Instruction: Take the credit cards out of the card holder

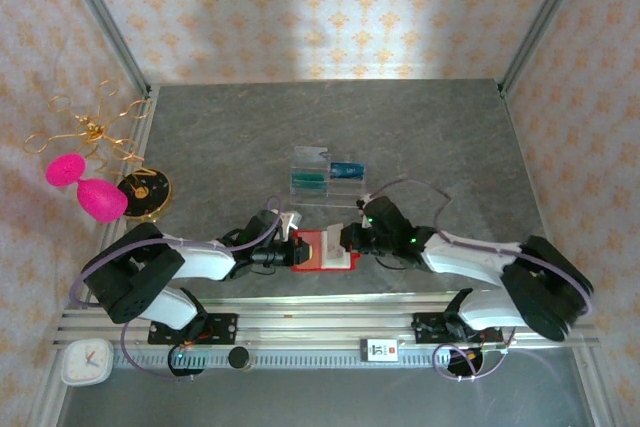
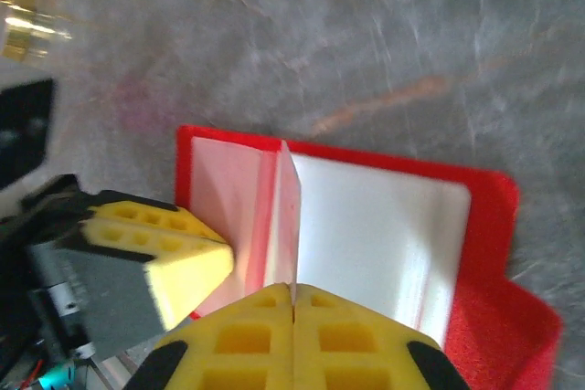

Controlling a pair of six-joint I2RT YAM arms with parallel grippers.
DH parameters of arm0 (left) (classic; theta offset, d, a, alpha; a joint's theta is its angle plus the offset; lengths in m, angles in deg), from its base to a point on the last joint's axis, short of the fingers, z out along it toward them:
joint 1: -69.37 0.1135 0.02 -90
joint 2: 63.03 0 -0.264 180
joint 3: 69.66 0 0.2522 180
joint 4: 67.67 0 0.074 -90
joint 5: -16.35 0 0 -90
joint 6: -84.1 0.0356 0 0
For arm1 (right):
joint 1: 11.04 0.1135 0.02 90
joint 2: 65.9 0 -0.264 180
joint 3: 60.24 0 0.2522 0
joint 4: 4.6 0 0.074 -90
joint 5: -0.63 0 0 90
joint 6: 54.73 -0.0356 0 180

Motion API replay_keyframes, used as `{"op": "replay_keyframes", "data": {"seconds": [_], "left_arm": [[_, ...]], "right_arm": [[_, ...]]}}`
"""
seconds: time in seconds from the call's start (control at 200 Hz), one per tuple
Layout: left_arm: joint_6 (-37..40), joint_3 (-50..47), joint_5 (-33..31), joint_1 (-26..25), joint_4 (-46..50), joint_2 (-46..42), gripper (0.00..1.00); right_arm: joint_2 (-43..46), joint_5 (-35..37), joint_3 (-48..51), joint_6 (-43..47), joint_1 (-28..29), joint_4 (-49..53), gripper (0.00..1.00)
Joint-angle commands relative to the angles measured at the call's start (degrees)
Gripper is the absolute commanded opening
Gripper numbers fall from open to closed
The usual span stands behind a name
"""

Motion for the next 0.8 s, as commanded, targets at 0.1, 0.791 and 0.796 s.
{"op": "replay_keyframes", "data": {"seconds": [0.1, 0.791, 0.796], "left_arm": [[-0.1, 2.2, 0.0, -0.3, 2.7, -2.3, 0.03], [-1.6, 1.3, -8.7, 10.6, 27.0, -37.0, 0.99], [-1.6, 1.3, -8.7, 10.6, 27.1, -37.0, 0.99]], "right_arm": [[6.9, 4.1, -6.7, 13.6, -0.2, 10.3, 0.0], [-4.3, 14.4, -37.1, 54.9, -2.8, 27.6, 0.0], [-4.5, 14.3, -37.3, 55.2, -2.8, 27.8, 0.0]]}}
